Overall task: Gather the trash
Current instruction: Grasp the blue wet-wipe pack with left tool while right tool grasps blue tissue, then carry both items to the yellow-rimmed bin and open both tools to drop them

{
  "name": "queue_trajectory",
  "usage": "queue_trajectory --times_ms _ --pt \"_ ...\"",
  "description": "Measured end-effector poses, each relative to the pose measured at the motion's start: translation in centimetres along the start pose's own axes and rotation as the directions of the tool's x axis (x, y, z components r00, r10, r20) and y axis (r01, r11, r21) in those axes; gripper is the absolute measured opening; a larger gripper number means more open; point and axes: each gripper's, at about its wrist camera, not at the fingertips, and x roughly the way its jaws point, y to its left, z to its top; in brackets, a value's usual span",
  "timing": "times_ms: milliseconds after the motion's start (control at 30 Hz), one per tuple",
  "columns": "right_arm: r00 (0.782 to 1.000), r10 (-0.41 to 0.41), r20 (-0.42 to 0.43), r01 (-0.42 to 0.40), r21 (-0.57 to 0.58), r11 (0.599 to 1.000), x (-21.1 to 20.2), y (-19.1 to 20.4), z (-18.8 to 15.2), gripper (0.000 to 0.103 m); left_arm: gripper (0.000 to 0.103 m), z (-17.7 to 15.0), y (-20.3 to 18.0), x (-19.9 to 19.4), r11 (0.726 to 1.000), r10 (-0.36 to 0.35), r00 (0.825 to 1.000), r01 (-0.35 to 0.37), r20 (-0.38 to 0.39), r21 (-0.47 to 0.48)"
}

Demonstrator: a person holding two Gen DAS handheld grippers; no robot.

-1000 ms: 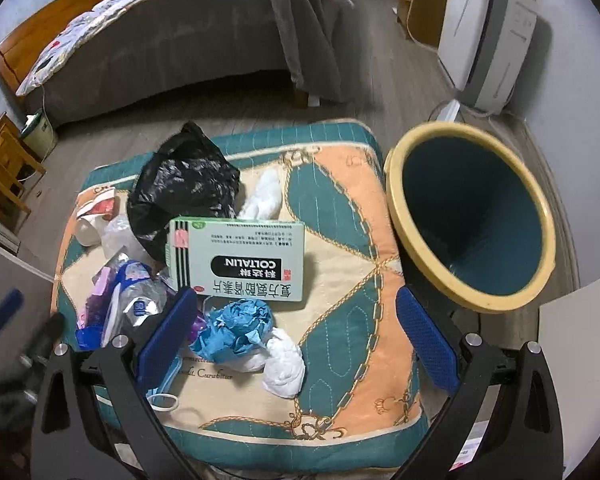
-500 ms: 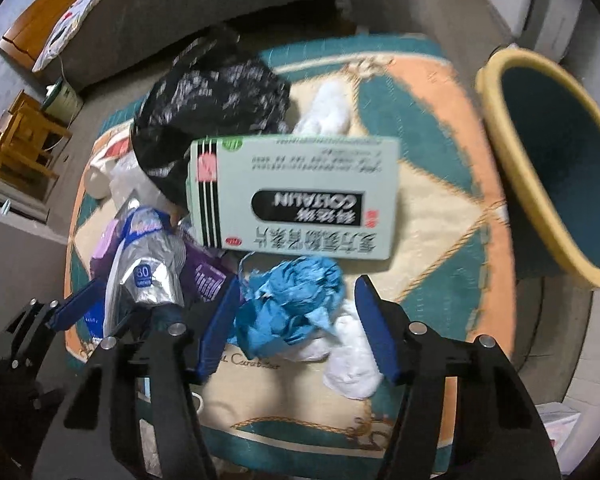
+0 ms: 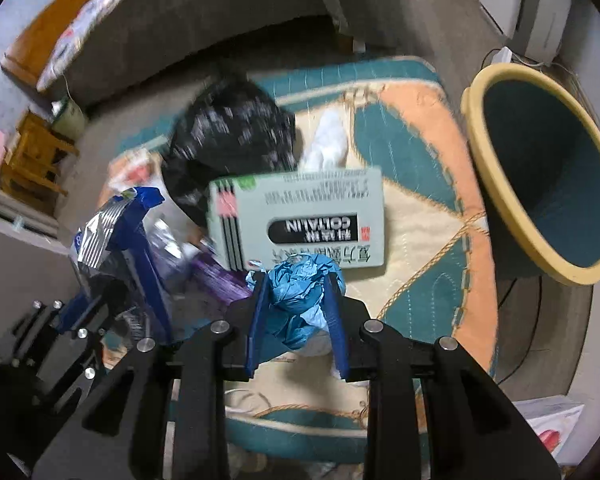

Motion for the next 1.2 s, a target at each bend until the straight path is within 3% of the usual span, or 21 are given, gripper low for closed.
queue_trajectory --times_ms 100,200,367,500,567,733,867,967,1200 --pt "0.995 -0.013 0.100 0.017 -0.031 0.999 -3.5 -0.3 1.6 0.027 0.017 1.4 0.2 -1.7 0.999 -0.026 0.997 0.029 0.078 -0.035" --pt "0.970 -0.084 0.229 0.111 -0.106 0.988 -8.1 -1.3 4.0 0.027 0.017 3.0 -0.5 -3.7 0.997 -0.067 0.984 0.074 0.166 -0.034" --pt "0.891 -0.211 0.402 0.272 -0.099 0.957 -13.1 -5.5 6.7 0.027 0.017 5.5 -3.1 -5.6 0.994 -0.107 0.961 0.103 0.255 0.026" --pt "0.840 -0.328 0.433 0.380 -0.037 0.924 -13.3 -9.7 8.3 0.027 0.017 7.9 -6.1 -5.1 0.985 -0.170 0.948 0.163 0.268 0.050" --pt "0.824 -0.371 0.429 0.413 -0.006 0.911 -12.8 -11.8 8.3 0.027 0.017 9.1 -7.9 -4.6 0.980 -0.199 0.944 0.188 0.262 0.066" --pt "0.821 -0.415 0.393 0.405 0.113 0.907 -11.6 -16.3 8.8 0.027 0.017 12.2 -12.9 -1.6 0.962 -0.265 0.940 0.244 0.216 0.121" --pt "0.817 -0.436 0.377 0.409 0.153 0.900 -11.5 -18.5 8.1 0.027 0.017 13.8 -15.8 1.5 0.951 -0.300 0.942 0.283 0.152 0.121" --pt "0.827 -0.448 0.340 0.416 0.167 0.894 -10.6 -20.0 8.2 0.027 0.017 14.9 -17.5 3.9 0.944 -0.320 0.941 0.308 0.112 0.116" --pt "0.845 -0.456 0.279 0.413 0.200 0.888 -9.2 -22.3 8.0 0.027 0.017 17.1 -20.7 7.1 0.919 -0.391 0.915 0.382 0.096 0.096"
